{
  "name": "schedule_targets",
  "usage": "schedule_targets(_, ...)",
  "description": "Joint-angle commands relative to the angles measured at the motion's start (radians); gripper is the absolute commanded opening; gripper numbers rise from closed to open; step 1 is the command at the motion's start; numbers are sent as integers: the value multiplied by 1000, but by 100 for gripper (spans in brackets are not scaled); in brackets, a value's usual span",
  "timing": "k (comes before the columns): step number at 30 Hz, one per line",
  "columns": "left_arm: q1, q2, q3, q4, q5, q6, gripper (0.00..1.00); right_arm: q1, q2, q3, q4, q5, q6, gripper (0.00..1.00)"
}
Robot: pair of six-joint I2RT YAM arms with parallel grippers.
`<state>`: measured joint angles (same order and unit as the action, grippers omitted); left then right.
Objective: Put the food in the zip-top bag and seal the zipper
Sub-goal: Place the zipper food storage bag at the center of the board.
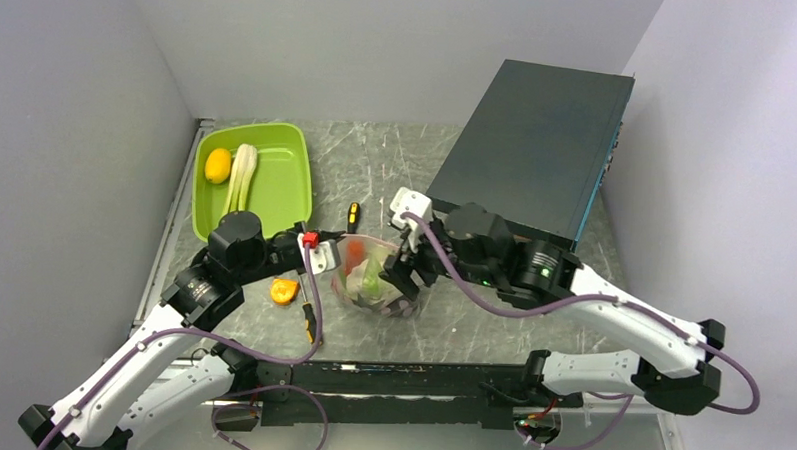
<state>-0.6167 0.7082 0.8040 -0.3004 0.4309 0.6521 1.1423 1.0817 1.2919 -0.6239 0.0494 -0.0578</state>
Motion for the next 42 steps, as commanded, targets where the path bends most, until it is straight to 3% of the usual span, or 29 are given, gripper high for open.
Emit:
schedule_targets(1, 2, -10, 10, 8, 68, 12, 0, -57, 76, 52, 66, -55, 53, 79)
schedule_targets(6, 3, -10, 14, 1, 105, 12, 0, -98, 114, 55, 94, -162, 91, 74)
schedule_targets(9, 2, -10, 16, -2, 130, 12, 0, -110, 131, 60, 102, -194, 112, 58)
schedule_targets(14, 2, -13, 15, 3, 140, 8, 0, -122, 152, 66, 98, -189, 138, 40)
schedule_targets(21, 3, -22, 14, 11, 137, 1, 0, -124, 162, 37, 111, -192, 150, 36)
schedule_targets(25, 2, -26, 15, 18, 136, -6, 0, -124, 158, 24, 129, -172, 161, 7)
schedule_targets(26, 2, -27, 15, 26, 122, -14, 3, -124, 155, 24, 127, -148, 167, 1)
schedule_targets(28, 3, -34, 15, 38, 79, -25, 16, -124, 142, 27, 109, -66, 188, 0)
schedule_targets(29, 2, -40, 12, 44, 57, -27, 27, -123, 131, 24, 100, -19, 193, 0)
schedule_targets(31, 3, -58, -3, 81, -3, -48, 52, -123, 95, 8, 83, 61, 203, 0)
schedule_targets(32, 2, -70, -13, 108, -49, -62, 83, -124, 73, -2, 76, 93, 209, 0)
schedule_targets(33, 2, -85, -24, 131, -79, -70, 97, -123, 49, -10, 68, 118, 213, 0)
schedule_targets(42, 4, -191, -115, 344, -474, -102, 100, -125, -168, 38, -168, 307, 249, 0)
